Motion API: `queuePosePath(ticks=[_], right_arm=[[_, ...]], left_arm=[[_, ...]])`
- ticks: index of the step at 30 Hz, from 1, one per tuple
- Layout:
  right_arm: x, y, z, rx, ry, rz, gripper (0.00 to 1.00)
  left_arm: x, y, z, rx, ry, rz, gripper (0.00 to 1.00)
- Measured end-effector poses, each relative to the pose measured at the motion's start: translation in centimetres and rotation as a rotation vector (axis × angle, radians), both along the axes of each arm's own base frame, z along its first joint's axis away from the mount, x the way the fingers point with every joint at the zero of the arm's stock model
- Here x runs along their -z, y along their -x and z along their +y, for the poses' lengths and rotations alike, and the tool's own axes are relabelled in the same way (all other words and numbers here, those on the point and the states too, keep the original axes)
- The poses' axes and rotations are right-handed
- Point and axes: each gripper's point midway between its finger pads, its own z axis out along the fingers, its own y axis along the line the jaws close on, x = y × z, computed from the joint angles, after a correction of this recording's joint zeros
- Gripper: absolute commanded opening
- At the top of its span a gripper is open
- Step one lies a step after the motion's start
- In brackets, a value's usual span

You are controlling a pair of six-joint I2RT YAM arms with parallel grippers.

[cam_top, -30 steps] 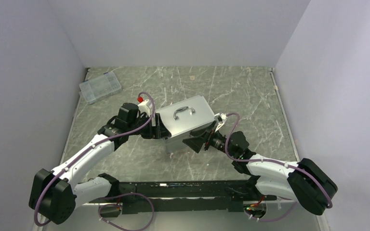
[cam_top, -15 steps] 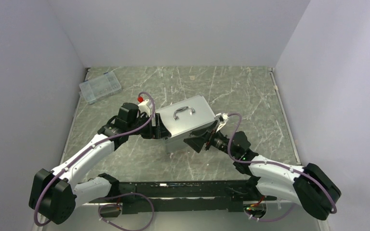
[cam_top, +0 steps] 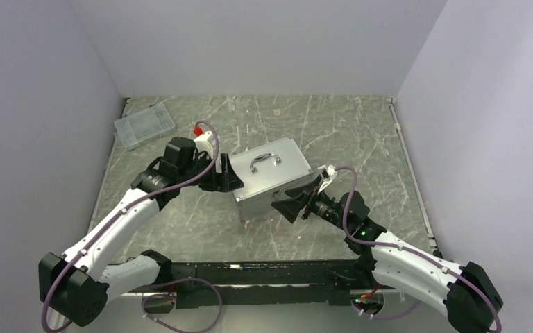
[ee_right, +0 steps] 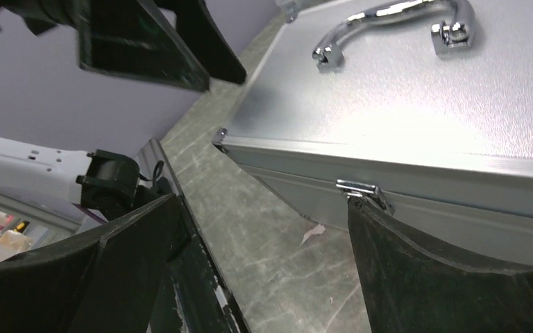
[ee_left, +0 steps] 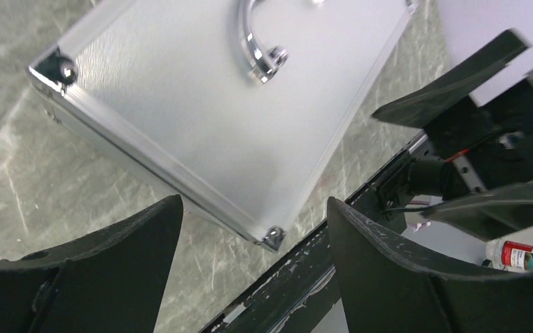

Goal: Organize the medicine kit

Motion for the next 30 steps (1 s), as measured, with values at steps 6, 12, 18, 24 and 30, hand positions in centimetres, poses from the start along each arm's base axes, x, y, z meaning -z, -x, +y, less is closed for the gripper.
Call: queuePosePath(ticks=[6, 12, 18, 24, 30], right_arm=[[1.9, -0.2, 0.2, 0.000, 0.041, 0.062, 0.92], [3.5, -0.5, 0.7, -0.003, 0.059, 0.120, 0.92], [3.1, -0.7, 1.1, -0.007, 0.035, 0.115, 0.92], [2.8, -0.7, 1.4, -0.022, 0.022, 0.109, 0.92], [3.0, -0.8, 1.8, -0.030, 0.015, 0.123, 0.92]], left_arm=[[-3.1, -1.3, -0.7, 0.012, 0.021, -0.057, 0.82], [-2.3, -2.3, -1.5, 0.033, 0.005, -0.016, 0.82], [-1.3, -2.8, -2.1, 0.050, 0.001, 0.021, 0.81], [-1.3, -2.9, -2.4, 0.057, 0.008, 0.020, 0.81], [-1.3, -3.0, -2.4, 0.057, 0.009, 0.018, 0.81]])
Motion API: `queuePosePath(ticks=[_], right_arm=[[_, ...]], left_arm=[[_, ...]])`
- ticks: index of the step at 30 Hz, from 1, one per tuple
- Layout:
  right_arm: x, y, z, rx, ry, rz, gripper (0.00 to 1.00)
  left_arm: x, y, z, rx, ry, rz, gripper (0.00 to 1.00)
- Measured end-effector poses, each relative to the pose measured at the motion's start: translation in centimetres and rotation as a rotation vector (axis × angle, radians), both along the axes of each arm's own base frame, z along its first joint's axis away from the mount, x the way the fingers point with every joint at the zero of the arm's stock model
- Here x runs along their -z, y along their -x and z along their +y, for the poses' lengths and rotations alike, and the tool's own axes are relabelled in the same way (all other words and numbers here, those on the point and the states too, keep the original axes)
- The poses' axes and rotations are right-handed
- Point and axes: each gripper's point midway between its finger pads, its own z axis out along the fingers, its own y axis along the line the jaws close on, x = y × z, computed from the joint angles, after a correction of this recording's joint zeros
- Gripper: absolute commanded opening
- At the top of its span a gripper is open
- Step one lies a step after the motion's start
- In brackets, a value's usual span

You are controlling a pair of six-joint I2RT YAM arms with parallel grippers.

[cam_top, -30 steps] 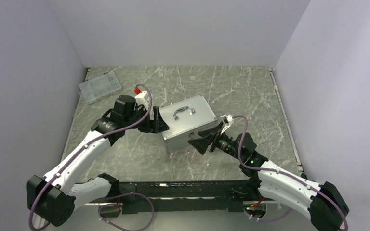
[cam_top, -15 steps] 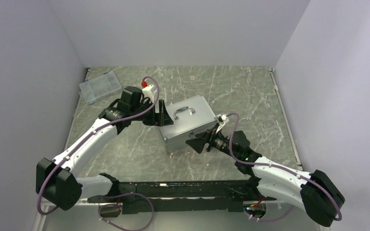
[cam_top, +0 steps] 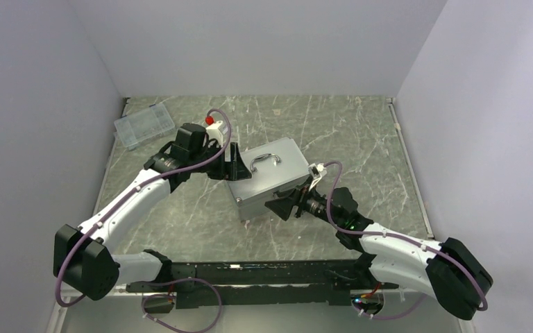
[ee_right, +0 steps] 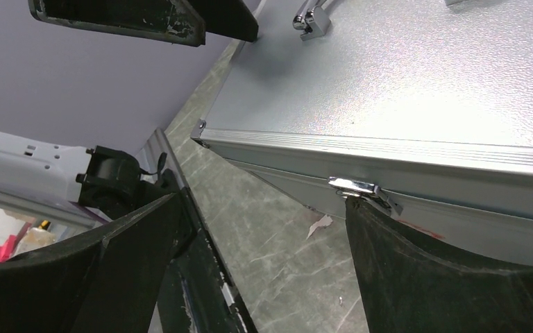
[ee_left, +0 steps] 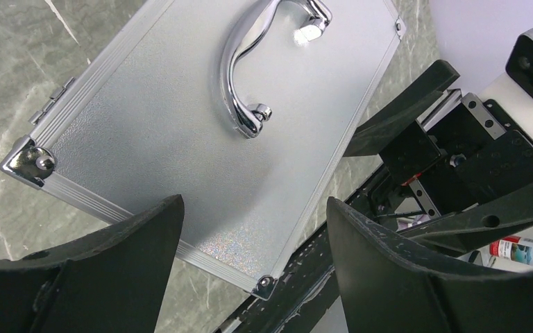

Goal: Organize the medicine kit

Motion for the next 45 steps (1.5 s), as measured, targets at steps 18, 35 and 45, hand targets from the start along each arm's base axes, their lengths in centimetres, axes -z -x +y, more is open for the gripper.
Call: queuePosePath(ticks=[18, 35, 45], right_arm=[[-0.8, -0.2, 0.8, -0.019, -0.023, -0.012, 0.93], [-2.2, 0.9, -1.3, 0.007, 0.026, -0.096, 0.41], [2.9, 0.4, -1.8, 0.042, 0.151, 0.020, 0.00]], left_arm=[[0.0, -0.1, -0.3, 0.014, 0.022, -0.021, 0.81], [0.1, 0.1, -0.2, 0.019, 0.013, -0.023, 0.81], [0.0, 0.1, -0.1, 0.019, 0.011, -0.017, 0.81]])
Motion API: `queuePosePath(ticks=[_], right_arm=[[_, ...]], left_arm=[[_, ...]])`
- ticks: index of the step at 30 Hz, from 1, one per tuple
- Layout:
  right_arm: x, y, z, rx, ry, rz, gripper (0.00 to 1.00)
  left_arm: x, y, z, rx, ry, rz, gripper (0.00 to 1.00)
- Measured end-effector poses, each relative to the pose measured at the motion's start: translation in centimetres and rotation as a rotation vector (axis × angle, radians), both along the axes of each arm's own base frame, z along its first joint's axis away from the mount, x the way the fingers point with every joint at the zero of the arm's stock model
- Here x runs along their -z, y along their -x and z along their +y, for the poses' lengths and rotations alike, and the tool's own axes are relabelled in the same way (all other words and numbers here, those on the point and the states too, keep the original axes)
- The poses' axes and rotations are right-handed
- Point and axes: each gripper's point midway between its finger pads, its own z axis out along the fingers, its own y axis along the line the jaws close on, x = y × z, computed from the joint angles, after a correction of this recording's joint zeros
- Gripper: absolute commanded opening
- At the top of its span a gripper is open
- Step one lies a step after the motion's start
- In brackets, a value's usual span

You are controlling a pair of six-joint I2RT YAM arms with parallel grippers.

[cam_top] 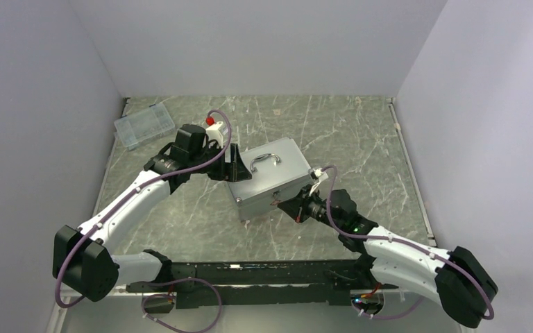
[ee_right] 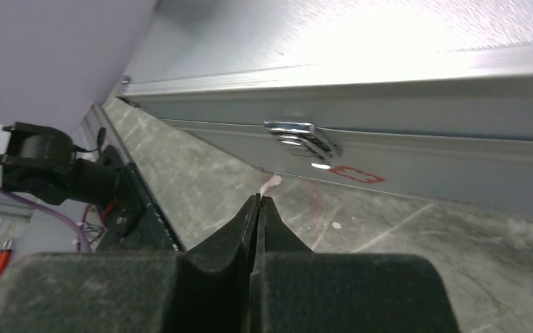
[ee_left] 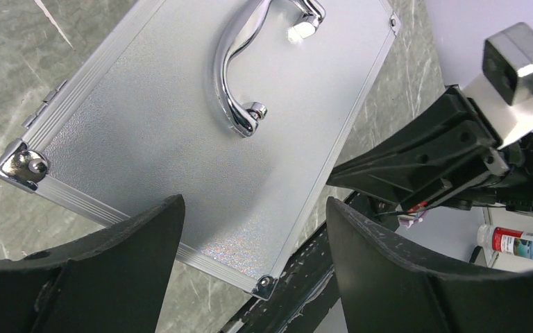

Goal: Organize the medicine kit

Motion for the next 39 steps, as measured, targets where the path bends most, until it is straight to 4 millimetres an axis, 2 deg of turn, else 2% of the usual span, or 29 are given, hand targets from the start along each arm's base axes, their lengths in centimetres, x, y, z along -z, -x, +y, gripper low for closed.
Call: queuePosePath(ticks=[9, 23, 39], right_arm=[[2.9, -1.7, -0.3, 0.091, 0.060, 0.062, 0.00], [3.3, -3.1, 0.1, 0.136, 0.039, 0.060, 0.00], [3.3, -3.3, 0.4, 0.138, 0.031, 0.066, 0.00]], left_arm=[[0.0, 0.0, 0.0, 0.000, 0.002, 0.001, 0.81], [0.0, 0.1, -0.3, 0.006, 0.004, 0.000, 0.81], [0.0, -0.1, -0.3, 0.006, 0.008, -0.008, 0.81]])
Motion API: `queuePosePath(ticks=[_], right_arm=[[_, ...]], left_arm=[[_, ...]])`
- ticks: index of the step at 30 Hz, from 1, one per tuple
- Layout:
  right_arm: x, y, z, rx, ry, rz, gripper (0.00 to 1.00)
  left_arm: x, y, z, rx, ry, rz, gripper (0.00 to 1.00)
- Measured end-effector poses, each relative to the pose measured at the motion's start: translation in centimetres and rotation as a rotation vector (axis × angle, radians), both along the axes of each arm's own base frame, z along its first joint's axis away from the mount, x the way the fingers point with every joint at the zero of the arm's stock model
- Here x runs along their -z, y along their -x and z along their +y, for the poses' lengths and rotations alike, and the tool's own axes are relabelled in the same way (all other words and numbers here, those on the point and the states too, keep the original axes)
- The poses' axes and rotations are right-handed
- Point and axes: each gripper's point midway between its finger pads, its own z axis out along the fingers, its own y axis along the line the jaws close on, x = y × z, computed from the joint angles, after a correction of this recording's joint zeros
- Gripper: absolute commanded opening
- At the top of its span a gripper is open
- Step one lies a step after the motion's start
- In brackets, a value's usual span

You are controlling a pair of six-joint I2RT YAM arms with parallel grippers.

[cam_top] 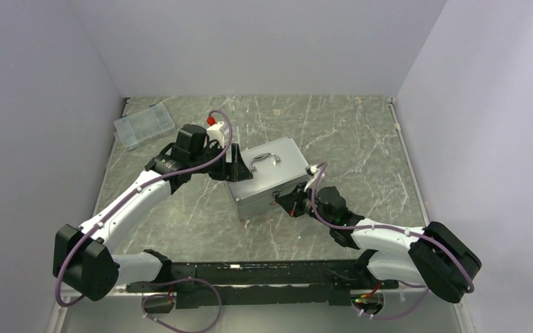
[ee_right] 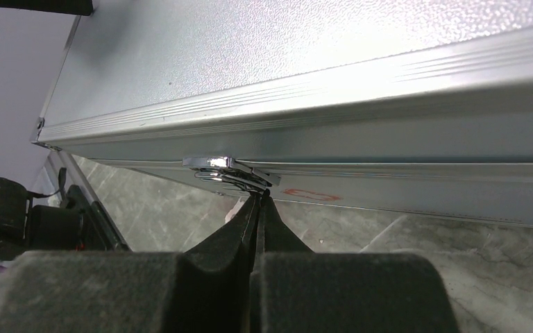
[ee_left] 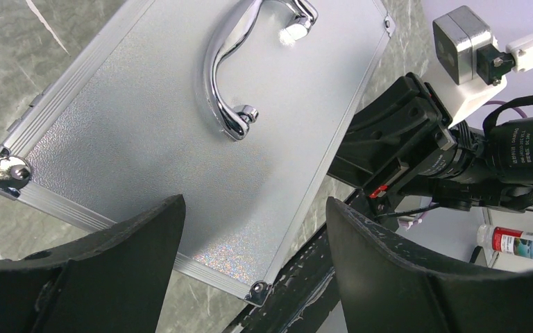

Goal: Organize the medicine kit

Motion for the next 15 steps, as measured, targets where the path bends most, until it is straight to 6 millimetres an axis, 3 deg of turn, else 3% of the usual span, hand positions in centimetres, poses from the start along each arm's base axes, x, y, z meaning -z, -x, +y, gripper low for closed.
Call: queuePosePath(ticks=[2, 6, 15], right_arm=[[0.0, 0.1, 0.0, -0.005, 0.004, 0.003, 0.01], [-0.4, 0.4, -0.1, -0.016, 0.008, 0.004, 0.16], [-1.5, 2.0, -1.4, -0.046, 0.050, -0.005, 0.63]], left_arm=[[0.0, 0.0, 0.0, 0.000, 0.000, 0.000, 0.81], [0.0, 0.0, 0.0, 0.000, 0.000, -0.001, 0.81], [-0.8, 1.3, 1.1, -0.019, -0.020, -0.005, 0.82]])
